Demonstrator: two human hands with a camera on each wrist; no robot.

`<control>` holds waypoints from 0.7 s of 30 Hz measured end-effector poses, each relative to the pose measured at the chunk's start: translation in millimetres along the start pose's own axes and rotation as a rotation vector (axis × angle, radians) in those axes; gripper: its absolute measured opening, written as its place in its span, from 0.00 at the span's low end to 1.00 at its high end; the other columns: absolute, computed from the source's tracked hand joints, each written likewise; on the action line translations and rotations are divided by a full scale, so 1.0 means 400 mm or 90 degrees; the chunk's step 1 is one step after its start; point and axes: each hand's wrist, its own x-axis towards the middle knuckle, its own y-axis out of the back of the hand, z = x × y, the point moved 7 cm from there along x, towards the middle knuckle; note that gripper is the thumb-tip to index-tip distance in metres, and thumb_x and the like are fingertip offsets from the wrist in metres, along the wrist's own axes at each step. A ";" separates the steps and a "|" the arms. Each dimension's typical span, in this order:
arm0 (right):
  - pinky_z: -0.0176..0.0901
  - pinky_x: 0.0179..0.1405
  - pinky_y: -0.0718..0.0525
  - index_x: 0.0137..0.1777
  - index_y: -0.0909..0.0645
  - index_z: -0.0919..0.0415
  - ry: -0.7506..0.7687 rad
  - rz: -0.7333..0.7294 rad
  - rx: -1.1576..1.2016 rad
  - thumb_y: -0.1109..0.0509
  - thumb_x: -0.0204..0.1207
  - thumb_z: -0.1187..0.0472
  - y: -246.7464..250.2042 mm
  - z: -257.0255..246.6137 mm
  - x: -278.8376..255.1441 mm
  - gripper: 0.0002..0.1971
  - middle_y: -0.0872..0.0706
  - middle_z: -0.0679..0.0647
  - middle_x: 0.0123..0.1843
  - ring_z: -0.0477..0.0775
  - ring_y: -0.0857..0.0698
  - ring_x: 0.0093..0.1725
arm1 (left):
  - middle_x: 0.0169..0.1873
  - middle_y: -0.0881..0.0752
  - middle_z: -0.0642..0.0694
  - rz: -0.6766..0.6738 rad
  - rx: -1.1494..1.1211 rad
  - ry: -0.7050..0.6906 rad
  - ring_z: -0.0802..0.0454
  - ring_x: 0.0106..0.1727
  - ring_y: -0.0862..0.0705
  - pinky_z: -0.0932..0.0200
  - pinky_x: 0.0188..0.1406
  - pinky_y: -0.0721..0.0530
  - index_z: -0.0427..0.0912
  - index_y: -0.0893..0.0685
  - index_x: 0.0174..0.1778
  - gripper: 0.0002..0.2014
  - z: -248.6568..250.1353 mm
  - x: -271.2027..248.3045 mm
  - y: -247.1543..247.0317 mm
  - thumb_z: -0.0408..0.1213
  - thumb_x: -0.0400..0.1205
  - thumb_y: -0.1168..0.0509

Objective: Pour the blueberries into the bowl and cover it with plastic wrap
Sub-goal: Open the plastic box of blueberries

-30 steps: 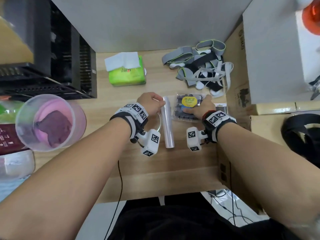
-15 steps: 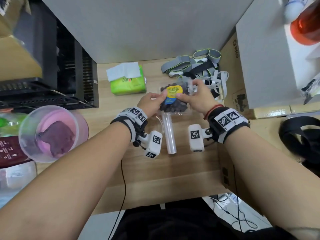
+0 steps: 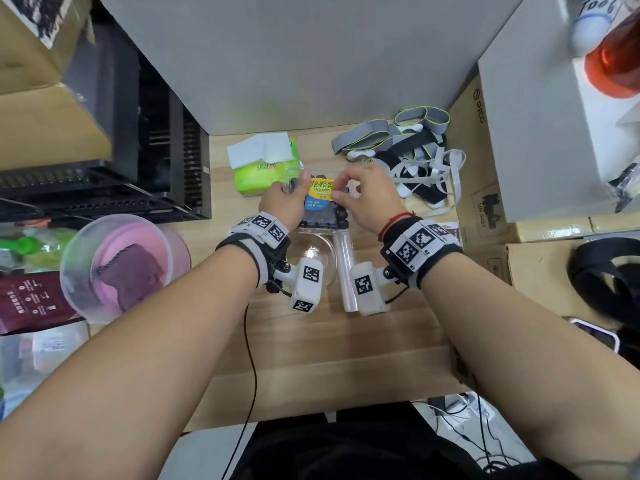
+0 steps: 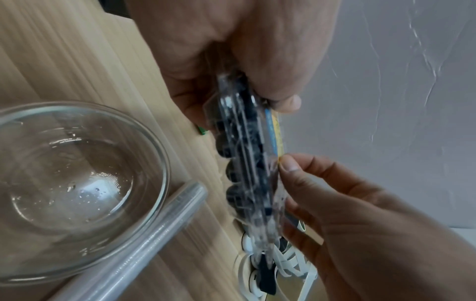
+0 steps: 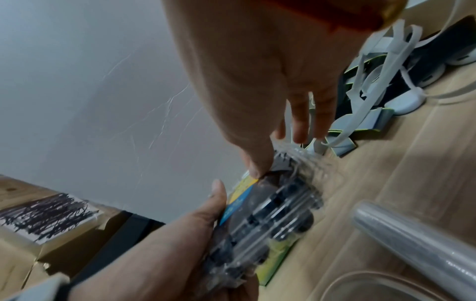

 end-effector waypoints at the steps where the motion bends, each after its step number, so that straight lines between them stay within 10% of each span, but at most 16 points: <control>1: 0.48 0.70 0.25 0.43 0.14 0.47 -0.011 0.008 -0.007 0.22 0.73 0.56 0.000 0.001 0.001 0.04 0.21 0.51 0.61 0.52 0.22 0.65 | 0.43 0.14 0.43 0.005 0.007 -0.005 0.42 0.46 0.16 0.50 0.52 0.19 0.37 0.17 0.45 0.35 -0.004 0.006 -0.001 0.71 0.77 0.41; 12: 0.59 0.47 0.16 0.43 0.26 0.54 0.049 -0.026 -0.097 0.39 0.77 0.69 -0.031 -0.028 0.001 0.08 0.13 0.52 0.39 0.60 0.15 0.43 | 0.43 0.12 0.50 -0.045 -0.027 -0.039 0.53 0.43 0.13 0.60 0.42 0.20 0.42 0.17 0.49 0.27 -0.004 -0.009 -0.005 0.65 0.73 0.28; 21: 0.30 0.32 0.30 0.50 0.22 0.55 0.055 -0.031 0.007 0.35 0.74 0.70 0.010 -0.001 -0.009 0.10 0.23 0.46 0.32 0.41 0.24 0.31 | 0.52 0.07 0.57 -0.140 -0.056 -0.047 0.57 0.55 0.09 0.49 0.65 0.14 0.53 0.12 0.59 0.45 -0.022 -0.012 -0.004 0.66 0.45 0.15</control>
